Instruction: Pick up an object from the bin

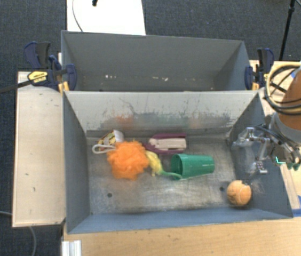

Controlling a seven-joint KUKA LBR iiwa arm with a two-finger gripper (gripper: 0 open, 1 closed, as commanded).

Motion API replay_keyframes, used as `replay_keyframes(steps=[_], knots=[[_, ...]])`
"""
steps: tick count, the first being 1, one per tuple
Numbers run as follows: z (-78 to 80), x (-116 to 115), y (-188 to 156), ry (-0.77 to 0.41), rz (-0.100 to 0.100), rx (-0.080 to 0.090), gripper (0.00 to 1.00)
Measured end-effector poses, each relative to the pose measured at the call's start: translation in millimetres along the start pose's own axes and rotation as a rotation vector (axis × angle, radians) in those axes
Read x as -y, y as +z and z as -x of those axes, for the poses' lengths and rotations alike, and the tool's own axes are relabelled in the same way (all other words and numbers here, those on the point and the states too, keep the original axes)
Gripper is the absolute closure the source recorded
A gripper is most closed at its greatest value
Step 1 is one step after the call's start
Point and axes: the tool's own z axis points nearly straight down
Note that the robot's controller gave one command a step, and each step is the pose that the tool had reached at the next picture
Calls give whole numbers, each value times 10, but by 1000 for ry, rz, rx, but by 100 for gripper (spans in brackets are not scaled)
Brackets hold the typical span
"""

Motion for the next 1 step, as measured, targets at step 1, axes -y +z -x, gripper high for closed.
replay_keyframes(steps=[1], knots=[[18, -4, -43, -5, -2, 8, 0]])
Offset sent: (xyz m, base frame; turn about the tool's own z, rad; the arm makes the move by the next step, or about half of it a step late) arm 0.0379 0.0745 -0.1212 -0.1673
